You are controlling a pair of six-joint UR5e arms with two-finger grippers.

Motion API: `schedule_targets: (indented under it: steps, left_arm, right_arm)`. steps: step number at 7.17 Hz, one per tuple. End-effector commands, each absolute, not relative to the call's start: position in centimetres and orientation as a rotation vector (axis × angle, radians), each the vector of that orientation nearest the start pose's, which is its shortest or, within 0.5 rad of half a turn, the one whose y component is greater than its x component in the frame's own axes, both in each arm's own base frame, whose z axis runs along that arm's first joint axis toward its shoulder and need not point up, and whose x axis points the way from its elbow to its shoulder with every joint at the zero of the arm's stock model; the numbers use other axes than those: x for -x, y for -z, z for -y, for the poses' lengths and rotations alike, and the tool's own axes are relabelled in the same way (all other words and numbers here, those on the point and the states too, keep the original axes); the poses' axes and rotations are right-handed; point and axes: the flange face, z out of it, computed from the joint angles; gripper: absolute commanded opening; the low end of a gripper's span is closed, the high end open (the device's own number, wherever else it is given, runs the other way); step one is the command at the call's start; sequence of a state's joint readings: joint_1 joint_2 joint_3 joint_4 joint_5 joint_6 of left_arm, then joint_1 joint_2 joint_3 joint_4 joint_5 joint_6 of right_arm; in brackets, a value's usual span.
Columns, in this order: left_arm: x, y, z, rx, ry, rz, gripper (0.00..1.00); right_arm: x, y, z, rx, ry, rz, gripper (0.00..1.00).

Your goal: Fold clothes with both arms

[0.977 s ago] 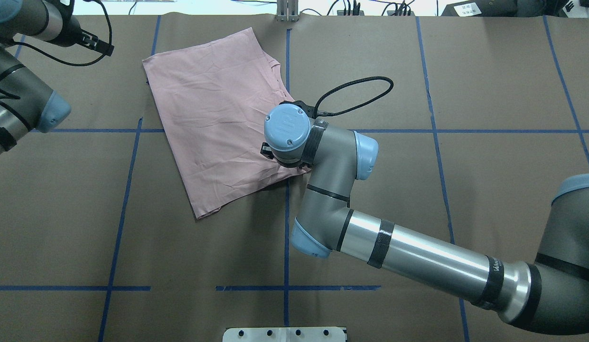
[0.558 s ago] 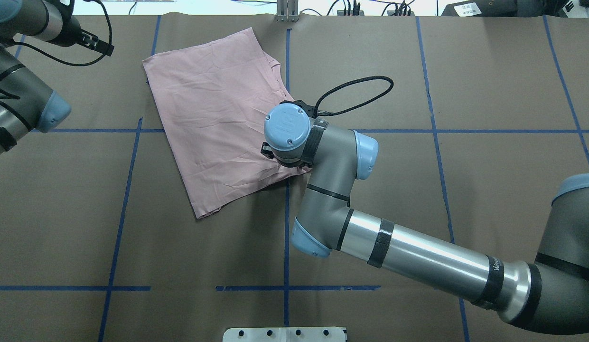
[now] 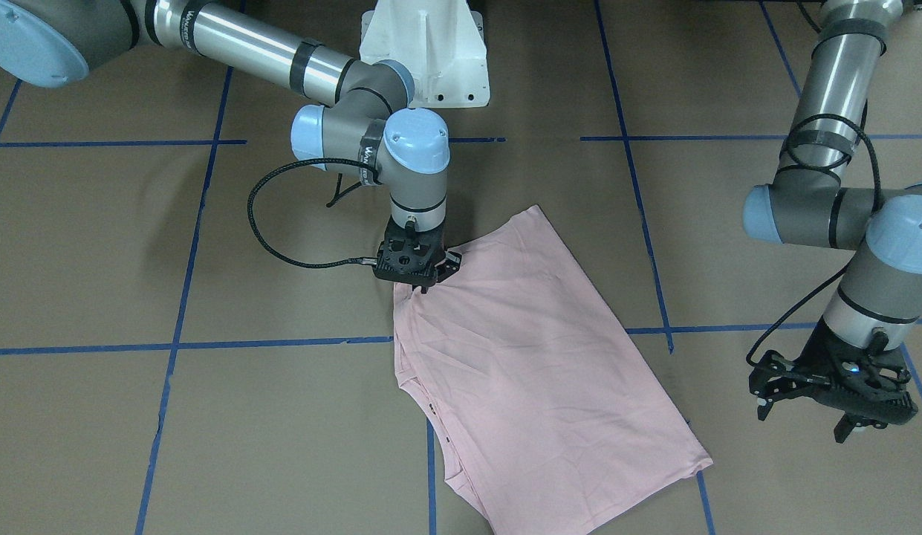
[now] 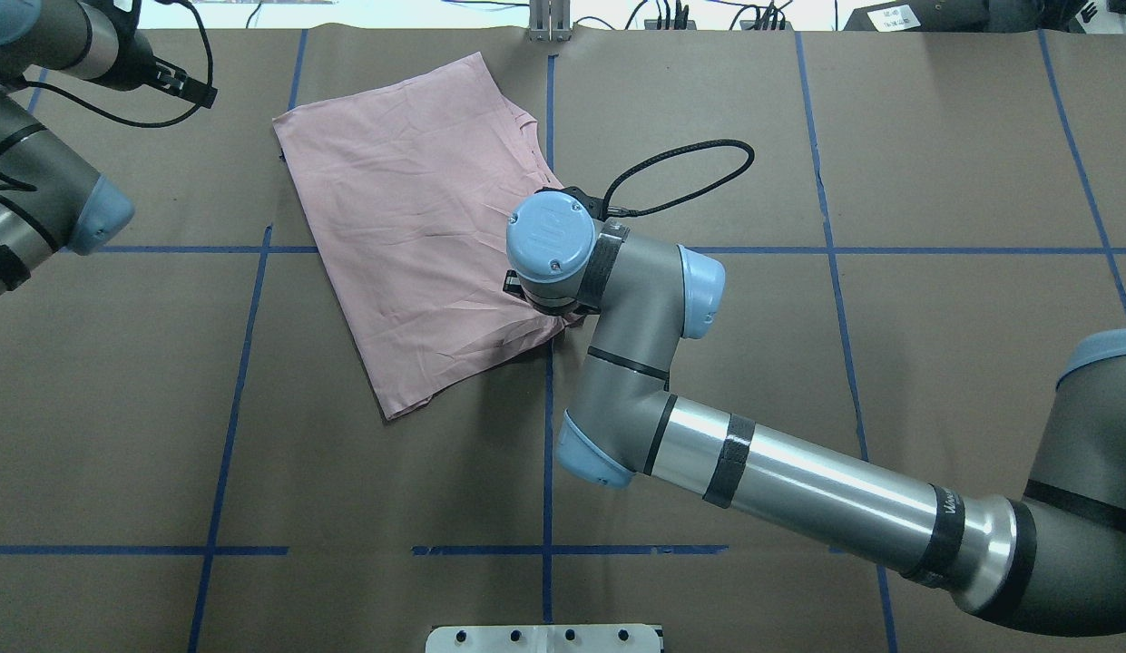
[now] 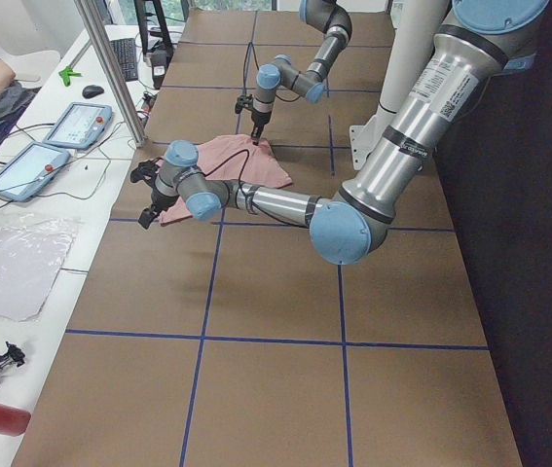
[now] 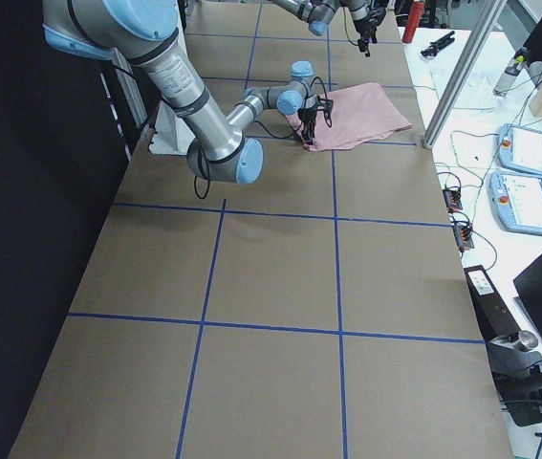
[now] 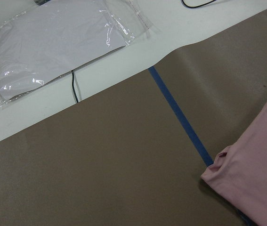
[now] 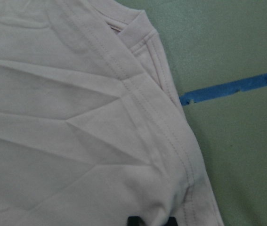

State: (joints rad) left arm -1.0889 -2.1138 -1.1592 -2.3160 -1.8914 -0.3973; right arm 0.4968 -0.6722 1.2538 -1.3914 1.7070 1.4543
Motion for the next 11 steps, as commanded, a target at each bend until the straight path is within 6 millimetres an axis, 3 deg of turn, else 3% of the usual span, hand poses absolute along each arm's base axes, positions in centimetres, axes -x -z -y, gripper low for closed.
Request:
schedule_targets:
  steps: [1, 3, 6, 7, 9, 11]
  left_arm:
    - [-25.5, -45.5, 70.6, -0.663, -0.222, -0.646, 1.0]
    - [-26.2, -44.8, 70.0, -0.624, -0.211, -0.721, 1.0]
    - [-26.5, -43.5, 69.3, -0.617, -0.173, -0.761, 1.0]
    - [-26.4, -43.3, 69.0, -0.617, -0.165, -0.769, 1.0]
    - [-27.4, -41.5, 68.0, -0.578, -0.142, -0.824, 1.0]
    - [-31.3, -36.8, 63.9, -0.5, -0.101, -0.882, 1.0]
  right_arm:
    - [64.4, -21.1, 48.8, -0.107, -0.31, 0.776, 0.0]
    - [62.2, -19.7, 47.9, -0.125, -0.315, 0.833, 0.0]
    - [52.6, -24.7, 42.2, -0.145, -0.323, 0.901, 0.0]
    - [51.4, -25.5, 39.0, -0.104, -0.404, 0.924, 0.0]
    - [53.6, -25.1, 31.8, -0.136, -0.553, 0.956, 0.0]
    - [55.5, -24.5, 27.4, -0.149, -0.623, 0.985, 0.0]
